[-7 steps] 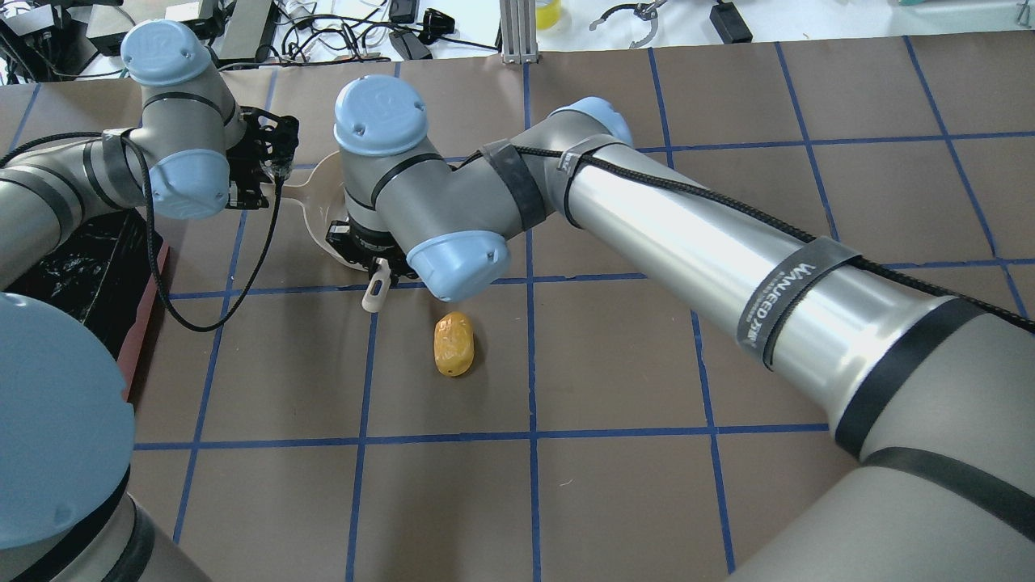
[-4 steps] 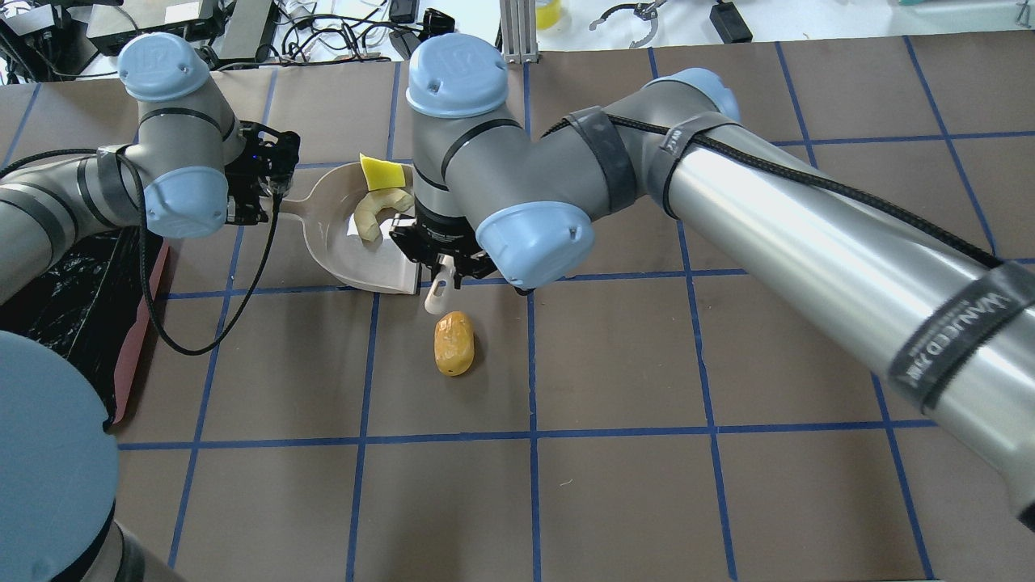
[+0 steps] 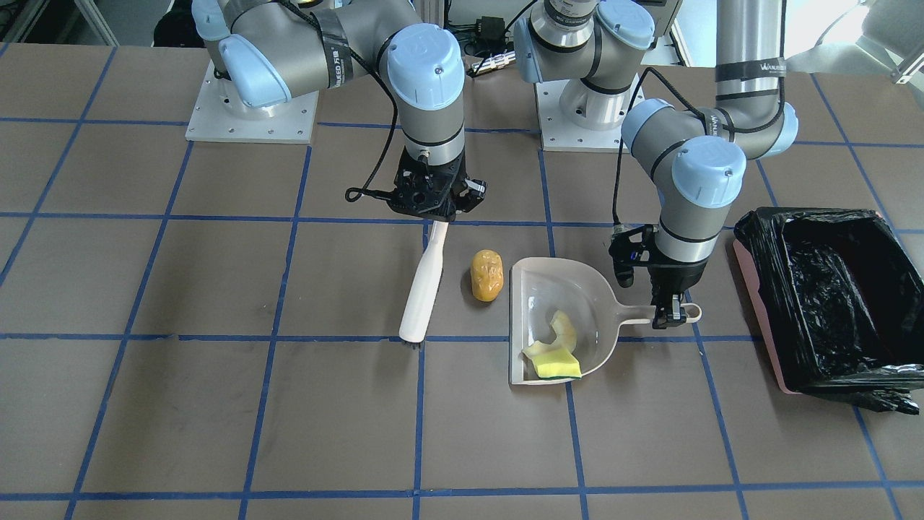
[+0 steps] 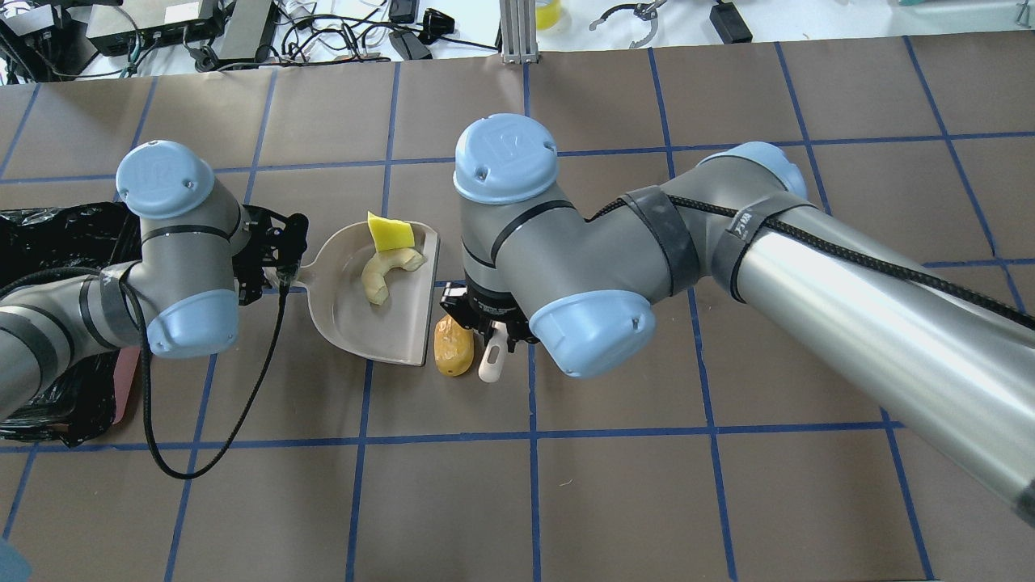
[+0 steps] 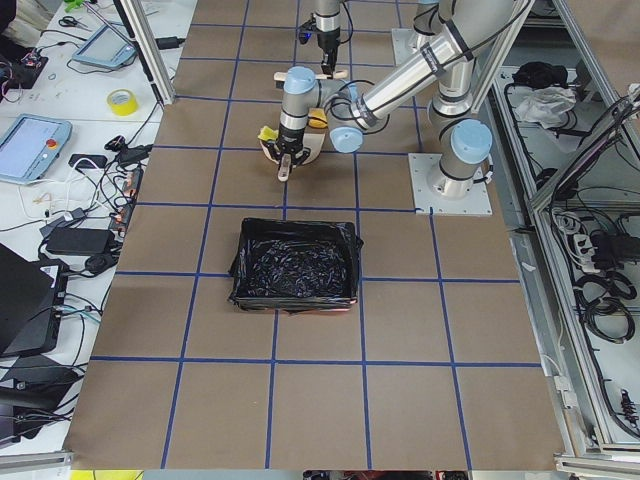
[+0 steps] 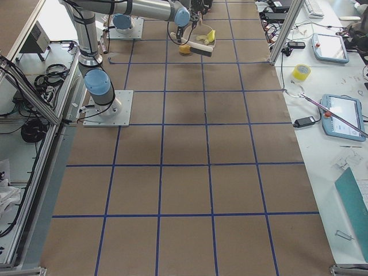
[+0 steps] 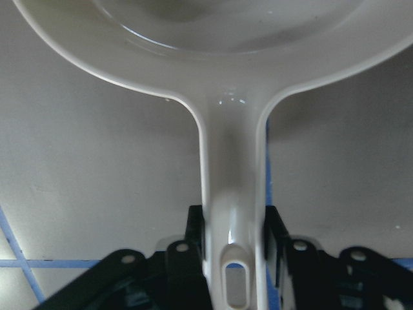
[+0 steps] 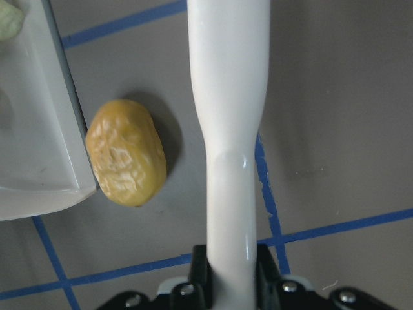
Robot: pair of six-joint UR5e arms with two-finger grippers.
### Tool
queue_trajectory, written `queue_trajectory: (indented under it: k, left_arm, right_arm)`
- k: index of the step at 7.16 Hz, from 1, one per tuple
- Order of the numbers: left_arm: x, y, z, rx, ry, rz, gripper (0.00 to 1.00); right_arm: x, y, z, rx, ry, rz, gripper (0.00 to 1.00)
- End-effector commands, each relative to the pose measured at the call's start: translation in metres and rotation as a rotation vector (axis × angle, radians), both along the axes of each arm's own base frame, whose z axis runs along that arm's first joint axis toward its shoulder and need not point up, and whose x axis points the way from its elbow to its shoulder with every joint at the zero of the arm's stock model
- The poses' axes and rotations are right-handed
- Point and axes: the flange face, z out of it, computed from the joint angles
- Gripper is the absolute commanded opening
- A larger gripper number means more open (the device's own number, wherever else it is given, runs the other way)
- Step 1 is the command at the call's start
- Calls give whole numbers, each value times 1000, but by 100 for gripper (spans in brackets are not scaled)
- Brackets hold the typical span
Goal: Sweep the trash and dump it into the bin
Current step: 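Sweep the potato into the dustpan with the right gripper's brush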
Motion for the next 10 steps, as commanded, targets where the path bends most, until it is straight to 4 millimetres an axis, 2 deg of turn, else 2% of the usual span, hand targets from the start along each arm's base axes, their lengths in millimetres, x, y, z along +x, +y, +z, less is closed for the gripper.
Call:
queue_trajectory:
  k: [1, 3, 5, 6, 8, 10]
  left_arm:
    - [-4, 33, 4, -1, -33, 3, 0]
    - [-4, 46, 9, 7, -63, 1, 0]
    - [-5, 49, 7, 19, -66, 0, 0]
    - [-5, 49, 6, 24, -66, -5, 0]
    - [-4, 47, 8, 21, -66, -5, 0]
    - [-4, 46, 9, 24, -66, -3, 0]
  right_arm:
    - [9, 40, -12, 32, -19, 39, 0]
    - [27, 54, -13, 32, -45, 30, 0]
    - [44, 70, -12, 28, -70, 24, 0]
    - [44, 72, -22, 38, -63, 15, 0]
    - [54, 74, -57, 19, -56, 34, 0]
    - [64, 66, -60, -16, -99, 13, 0]
